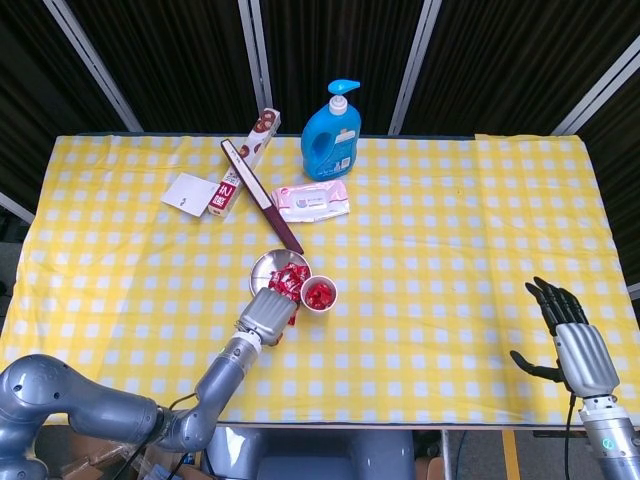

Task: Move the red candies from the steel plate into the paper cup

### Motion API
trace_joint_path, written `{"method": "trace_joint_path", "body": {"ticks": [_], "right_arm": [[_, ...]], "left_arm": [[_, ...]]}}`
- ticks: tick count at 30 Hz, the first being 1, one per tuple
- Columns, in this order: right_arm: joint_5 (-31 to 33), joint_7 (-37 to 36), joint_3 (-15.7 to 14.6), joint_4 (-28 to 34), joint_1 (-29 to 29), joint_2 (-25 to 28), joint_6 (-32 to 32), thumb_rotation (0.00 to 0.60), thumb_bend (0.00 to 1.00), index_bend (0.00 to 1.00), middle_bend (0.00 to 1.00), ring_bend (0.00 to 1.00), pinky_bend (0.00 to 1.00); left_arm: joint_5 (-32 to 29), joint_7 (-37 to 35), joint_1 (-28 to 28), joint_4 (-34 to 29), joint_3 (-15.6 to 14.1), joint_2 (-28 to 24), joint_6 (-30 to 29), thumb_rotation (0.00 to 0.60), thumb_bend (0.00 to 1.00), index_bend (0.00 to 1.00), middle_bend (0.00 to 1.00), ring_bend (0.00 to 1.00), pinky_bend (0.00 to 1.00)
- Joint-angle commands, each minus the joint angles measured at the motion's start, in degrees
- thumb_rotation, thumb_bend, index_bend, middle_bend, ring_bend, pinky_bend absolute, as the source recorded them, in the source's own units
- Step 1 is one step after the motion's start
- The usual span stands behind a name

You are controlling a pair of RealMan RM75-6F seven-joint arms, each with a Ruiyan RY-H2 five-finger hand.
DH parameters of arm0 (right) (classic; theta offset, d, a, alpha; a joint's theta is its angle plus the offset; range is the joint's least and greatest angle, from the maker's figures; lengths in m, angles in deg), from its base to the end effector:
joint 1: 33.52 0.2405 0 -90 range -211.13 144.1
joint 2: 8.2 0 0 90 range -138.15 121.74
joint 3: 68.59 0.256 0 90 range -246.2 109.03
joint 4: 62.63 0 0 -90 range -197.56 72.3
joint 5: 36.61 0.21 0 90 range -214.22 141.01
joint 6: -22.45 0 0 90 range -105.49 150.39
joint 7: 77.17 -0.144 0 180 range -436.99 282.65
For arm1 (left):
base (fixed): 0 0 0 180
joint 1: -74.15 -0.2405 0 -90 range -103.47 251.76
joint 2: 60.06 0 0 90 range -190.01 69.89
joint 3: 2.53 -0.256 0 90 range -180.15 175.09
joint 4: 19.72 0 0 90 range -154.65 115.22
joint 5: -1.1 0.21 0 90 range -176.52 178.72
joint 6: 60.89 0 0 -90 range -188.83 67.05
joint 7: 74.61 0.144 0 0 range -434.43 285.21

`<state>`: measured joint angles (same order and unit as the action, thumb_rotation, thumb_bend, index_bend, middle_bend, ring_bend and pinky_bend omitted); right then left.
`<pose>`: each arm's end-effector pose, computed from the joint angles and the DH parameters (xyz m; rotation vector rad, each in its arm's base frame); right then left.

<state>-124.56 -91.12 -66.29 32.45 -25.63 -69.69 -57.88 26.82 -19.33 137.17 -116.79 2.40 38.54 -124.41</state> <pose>-0.2962 -0.1936 0.1550 1.4061 -1.1227 1.0805 -0.0608 0.2964 -0.0874 -2.1255 -0.8291 -0.5181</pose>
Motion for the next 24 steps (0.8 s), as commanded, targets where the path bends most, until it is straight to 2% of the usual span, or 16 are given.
{"method": "trace_joint_path", "body": {"ticks": [1,4,9,13,24], "right_arm": [[-0.01,0.01,-0.04,-0.06,-0.03,-0.03,-0.01,0.6,0.28,0.0,0.0,0.0,0.0],[-0.03,0.04,-0.03,-0.06,-0.03,-0.09,-0.04,0.6,0.28,0.0,0.0,0.0,0.0],[0.01,0.23,0.01,0.03,-0.11,-0.17,-0.23,0.6,0.28,0.0,0.0,0.0,0.0],[0.08,0.28,0.02,0.07,-0.12,-0.19,-0.22,0.6,0.28,0.0,0.0,0.0,0.0],[0.11,-0.02,0.0,0.24,-0.02,-0.08,0.05,0.6,0.28,0.0,0.0,0.0,0.0]], "left_arm": [[-0.99,0.78,0.21,-0.63,-0.22,-0.45,-0.05,0.6,0.37,0.46,0.99,1.0,0.98],[-1.99,1.39,0.43,-1.47,-0.15,-1.27,-0.08,0.6,0.37,0.48,0.99,1.0,0.98],[-1.73,0.74,0.43,-3.03,0.58,-2.49,-0.4,0.6,0.37,0.42,0.99,1.0,0.98],[-1.77,1.03,0.58,-3.47,0.37,-2.98,-0.59,0.6,0.37,0.42,0.99,1.0,0.98],[-3.29,1.47,0.81,-0.74,-0.02,-2.01,-0.42,0.6,0.37,0.42,0.99,1.0,0.98]]}}
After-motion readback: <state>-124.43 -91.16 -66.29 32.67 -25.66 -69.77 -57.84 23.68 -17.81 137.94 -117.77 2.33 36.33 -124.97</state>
